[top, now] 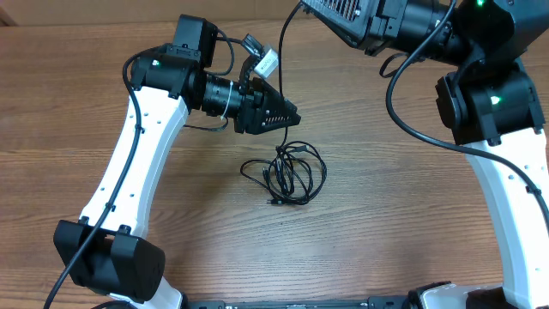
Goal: Untangle cables
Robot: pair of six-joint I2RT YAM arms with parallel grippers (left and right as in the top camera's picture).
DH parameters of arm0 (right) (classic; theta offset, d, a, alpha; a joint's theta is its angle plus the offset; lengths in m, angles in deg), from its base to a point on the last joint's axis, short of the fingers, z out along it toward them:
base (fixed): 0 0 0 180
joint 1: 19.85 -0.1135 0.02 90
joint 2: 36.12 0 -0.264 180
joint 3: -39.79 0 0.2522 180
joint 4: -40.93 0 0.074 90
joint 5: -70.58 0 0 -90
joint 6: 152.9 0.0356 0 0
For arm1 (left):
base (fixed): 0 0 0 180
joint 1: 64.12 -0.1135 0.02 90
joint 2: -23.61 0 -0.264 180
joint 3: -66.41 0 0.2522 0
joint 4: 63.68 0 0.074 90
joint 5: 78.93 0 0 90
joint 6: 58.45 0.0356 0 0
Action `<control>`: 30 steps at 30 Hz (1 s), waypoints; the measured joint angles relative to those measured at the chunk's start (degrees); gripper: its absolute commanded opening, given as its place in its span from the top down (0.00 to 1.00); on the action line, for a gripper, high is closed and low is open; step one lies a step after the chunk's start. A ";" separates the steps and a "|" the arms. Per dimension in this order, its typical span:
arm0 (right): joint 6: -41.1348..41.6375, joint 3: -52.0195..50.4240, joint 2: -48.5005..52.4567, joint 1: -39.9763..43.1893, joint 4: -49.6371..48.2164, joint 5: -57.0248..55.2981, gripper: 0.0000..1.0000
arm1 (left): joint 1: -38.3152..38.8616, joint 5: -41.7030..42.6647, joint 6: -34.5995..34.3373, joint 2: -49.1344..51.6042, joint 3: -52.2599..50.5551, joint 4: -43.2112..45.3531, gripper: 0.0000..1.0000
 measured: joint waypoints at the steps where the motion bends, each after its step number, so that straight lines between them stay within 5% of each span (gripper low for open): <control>1: -0.02 0.00 0.00 0.02 -0.02 -0.13 0.96 | 0.00 -0.37 0.00 0.00 0.00 -0.28 0.63; 5: 0.00 0.00 0.00 0.11 -0.07 -0.52 0.96 | 0.00 -1.46 0.00 0.00 0.00 -0.92 0.64; 9: -0.02 0.00 0.00 0.33 -0.22 -0.70 0.96 | -0.02 -2.12 -0.07 0.00 0.00 -1.03 0.80; 15: -0.02 0.00 0.00 0.33 -0.59 -0.70 0.96 | -0.02 -2.45 0.02 0.00 0.00 -1.05 0.83; 18: 0.00 0.00 0.00 0.33 -0.59 -0.70 0.96 | 0.00 -2.45 -0.11 0.00 0.00 -1.11 0.96; 24: -0.52 0.00 0.00 0.33 -0.17 -0.70 0.94 | -0.02 -2.47 -0.24 0.00 0.00 -0.83 0.96; 26: -1.29 0.00 0.00 0.39 1.14 -0.70 0.78 | -0.04 -2.54 -1.46 0.00 0.00 0.46 0.96; 28: -2.91 0.04 -0.02 0.76 3.58 -0.70 0.43 | -0.17 -2.69 -3.19 0.00 0.00 1.60 0.96; 30: -5.40 0.07 -0.02 1.70 7.58 -0.57 0.28 | -0.52 -2.93 -5.29 0.00 0.11 2.43 0.96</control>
